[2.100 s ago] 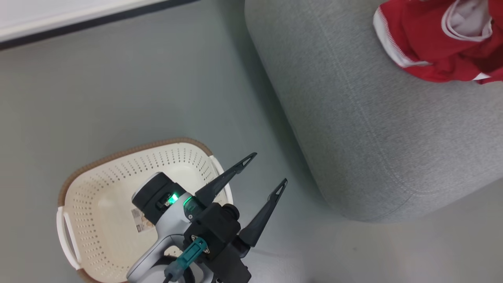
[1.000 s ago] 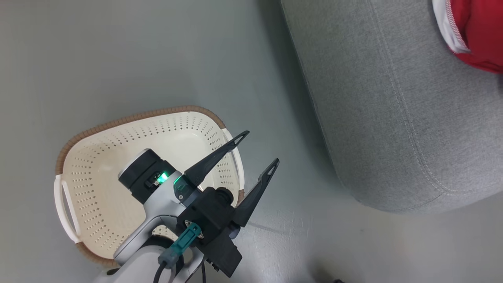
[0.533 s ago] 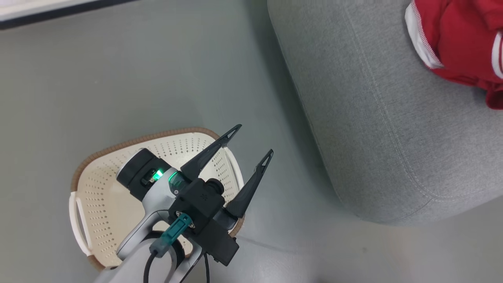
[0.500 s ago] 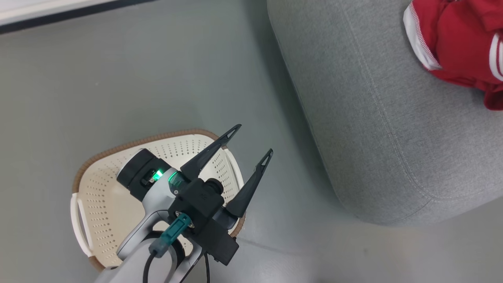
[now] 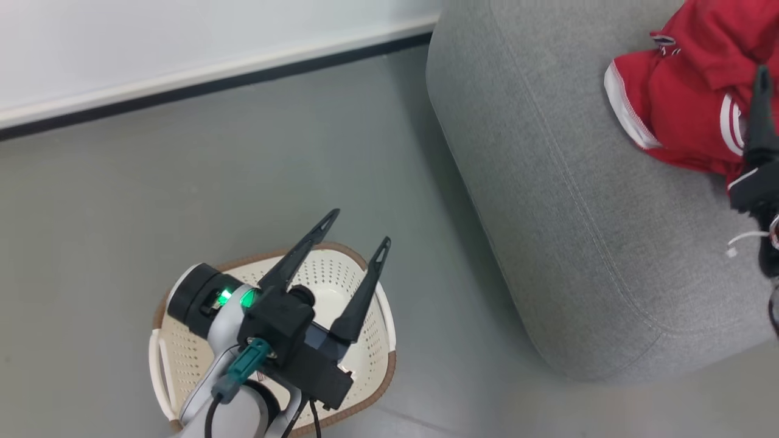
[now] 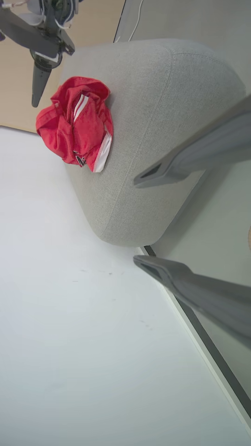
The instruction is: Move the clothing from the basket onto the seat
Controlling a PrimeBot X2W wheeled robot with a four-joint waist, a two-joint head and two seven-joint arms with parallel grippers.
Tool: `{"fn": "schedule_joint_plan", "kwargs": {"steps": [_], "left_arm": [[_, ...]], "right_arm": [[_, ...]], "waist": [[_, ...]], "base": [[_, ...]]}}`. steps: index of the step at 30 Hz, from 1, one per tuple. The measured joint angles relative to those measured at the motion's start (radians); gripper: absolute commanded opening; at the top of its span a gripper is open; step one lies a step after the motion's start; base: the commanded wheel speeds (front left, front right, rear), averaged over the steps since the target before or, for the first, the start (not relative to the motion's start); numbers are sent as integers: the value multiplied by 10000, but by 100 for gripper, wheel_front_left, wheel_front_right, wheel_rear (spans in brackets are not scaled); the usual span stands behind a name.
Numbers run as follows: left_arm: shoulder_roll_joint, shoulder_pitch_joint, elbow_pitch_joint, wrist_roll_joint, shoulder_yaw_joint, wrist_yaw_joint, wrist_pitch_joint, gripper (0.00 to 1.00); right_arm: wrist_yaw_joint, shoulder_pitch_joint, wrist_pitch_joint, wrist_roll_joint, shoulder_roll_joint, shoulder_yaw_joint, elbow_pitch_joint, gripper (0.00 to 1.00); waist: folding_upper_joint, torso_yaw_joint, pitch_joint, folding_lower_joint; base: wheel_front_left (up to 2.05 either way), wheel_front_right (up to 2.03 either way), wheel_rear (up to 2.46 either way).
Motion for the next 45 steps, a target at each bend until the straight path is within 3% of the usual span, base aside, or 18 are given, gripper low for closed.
{"fn": "schedule_joint_plan", "kwargs": {"steps": [9, 22, 32, 45], "left_arm": [[-123, 487, 270, -364, 548, 533, -359, 100], [-198, 1273, 690, -702, 1582, 1137, -708, 100], [-244, 2045, 1093, -1049, 2343, 1323, -886, 100], [-337, 2877, 1223, -1126, 2930, 1413, -991, 100]], "right_arm": [[-105, 1620, 0, -265, 671, 104, -1885, 100], [-594, 3559, 0, -993, 1306, 637, -3854, 100], [-1018, 4814, 0, -1379, 1511, 917, -4587, 100], [-1250, 5928, 0, -1492, 1440, 989, -4978, 100]], "waist": [[-1, 476, -769, -1], [0, 1297, -1559, 1], [-1, 1698, -2311, 0], [0, 1880, -3027, 1]], "base": [[0, 0, 0], [0, 0, 0], [0, 0, 0], [0, 0, 0]]}}
